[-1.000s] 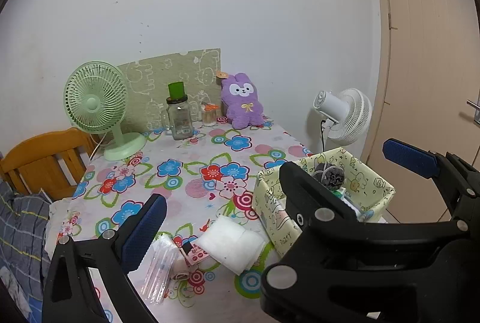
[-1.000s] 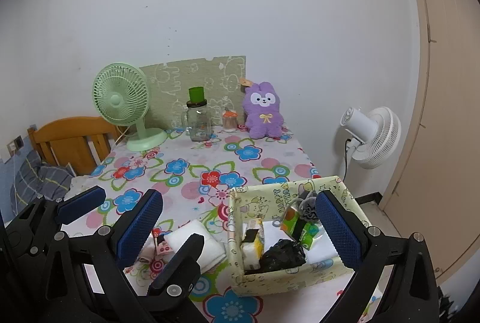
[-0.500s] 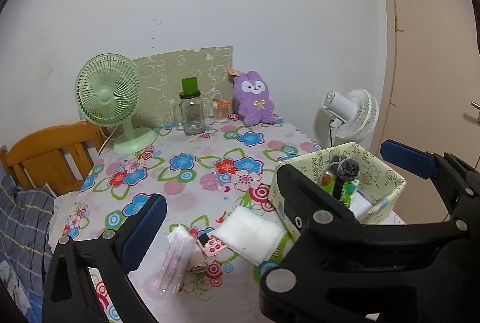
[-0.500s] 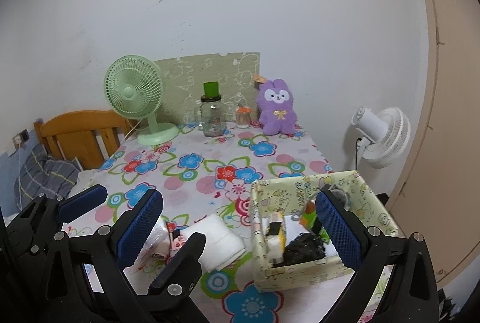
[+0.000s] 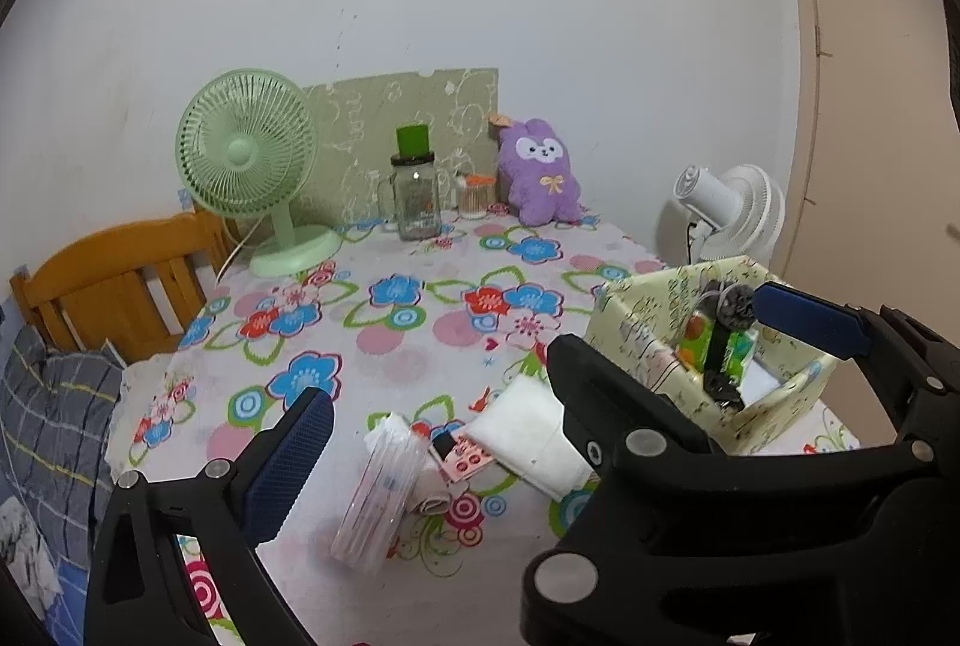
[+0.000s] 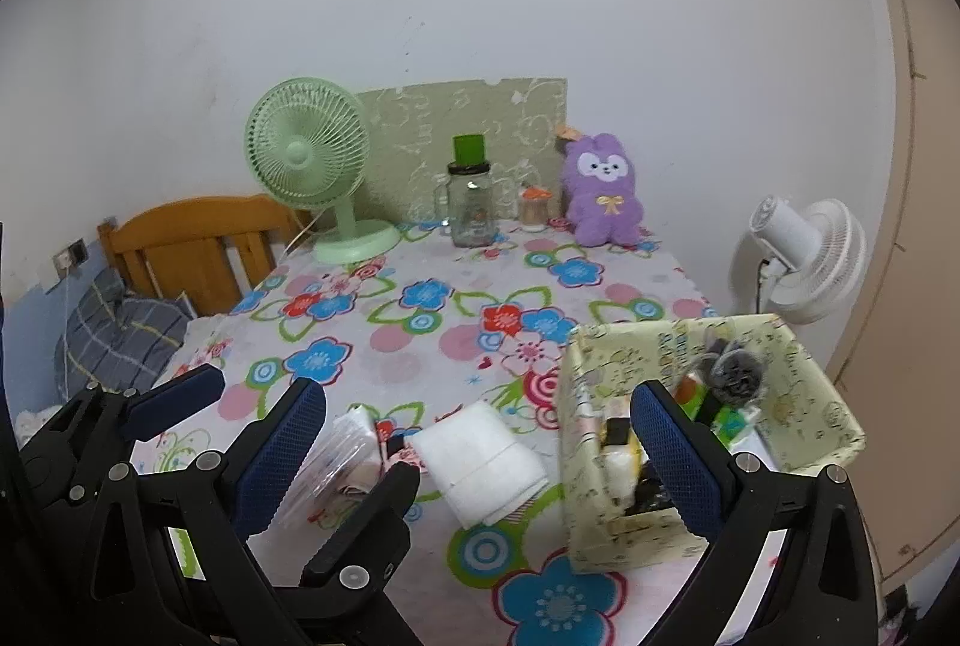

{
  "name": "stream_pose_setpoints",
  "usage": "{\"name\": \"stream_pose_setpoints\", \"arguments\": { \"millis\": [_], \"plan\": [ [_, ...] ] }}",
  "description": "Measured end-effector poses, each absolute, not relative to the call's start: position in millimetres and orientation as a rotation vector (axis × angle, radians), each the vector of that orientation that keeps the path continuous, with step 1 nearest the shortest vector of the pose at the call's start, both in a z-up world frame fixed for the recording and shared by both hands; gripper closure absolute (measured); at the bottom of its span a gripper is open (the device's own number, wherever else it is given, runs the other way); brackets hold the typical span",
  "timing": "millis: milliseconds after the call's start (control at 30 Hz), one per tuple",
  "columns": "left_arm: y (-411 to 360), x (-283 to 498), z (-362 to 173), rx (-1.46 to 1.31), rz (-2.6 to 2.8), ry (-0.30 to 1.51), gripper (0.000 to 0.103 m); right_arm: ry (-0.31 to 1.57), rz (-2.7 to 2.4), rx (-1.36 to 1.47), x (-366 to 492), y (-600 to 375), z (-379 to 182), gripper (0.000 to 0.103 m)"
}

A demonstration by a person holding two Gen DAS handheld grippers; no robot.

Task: Organize soft objects
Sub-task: 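Move both tools back toward the straw pack and white pad on the table, then grasp the clear straw pack with the left tool while the right tool grasps the white pad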

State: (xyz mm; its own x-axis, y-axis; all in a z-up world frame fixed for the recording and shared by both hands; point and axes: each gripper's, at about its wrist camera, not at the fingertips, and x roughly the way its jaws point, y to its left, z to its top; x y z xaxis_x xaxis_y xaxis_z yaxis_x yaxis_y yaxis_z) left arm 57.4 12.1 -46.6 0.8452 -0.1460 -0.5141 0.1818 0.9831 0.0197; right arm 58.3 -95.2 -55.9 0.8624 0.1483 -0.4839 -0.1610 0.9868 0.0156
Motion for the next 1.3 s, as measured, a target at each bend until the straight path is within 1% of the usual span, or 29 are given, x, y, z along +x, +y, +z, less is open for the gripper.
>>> {"name": "stream_pose_setpoints", "arguments": {
  "millis": [367,500,733,833,967,1200,1300],
  "plan": [
    [31.7,67.6,-73.2,0.04,-0.138,0.59,0.001,0.555,0.21,-0.043,74.2,-74.7,-82.1,0.007],
    [36.3,72.2,-81.7,0.045,-0.12,0.604,0.001,0.565,0.211,-0.054,80.6,-68.5,-89.4,0.011],
    [46.1,81.1,-95.9,0.031,-0.107,0.638,0.002,0.598,0.217,-0.071,93.7,-58.2,-104.4,0.014],
    [49.3,85.0,-102.1,0.026,-0.102,0.655,0.004,0.617,0.222,-0.082,98.5,-54.1,-110.5,0.017],
    [53.5,89.7,-111.1,0.026,-0.093,0.682,0.01,0.651,0.231,-0.088,105.3,-48.6,-120.5,0.018],
    [63.5,100.3,-126.9,0.005,-0.073,0.739,0.024,0.695,0.24,-0.098,117.1,-39.8,-135.9,0.018],
    [65.7,104.4,-132.8,-0.003,-0.077,0.759,0.026,0.714,0.243,-0.098,121.9,-37.6,-141.4,0.019]
  ]
}}
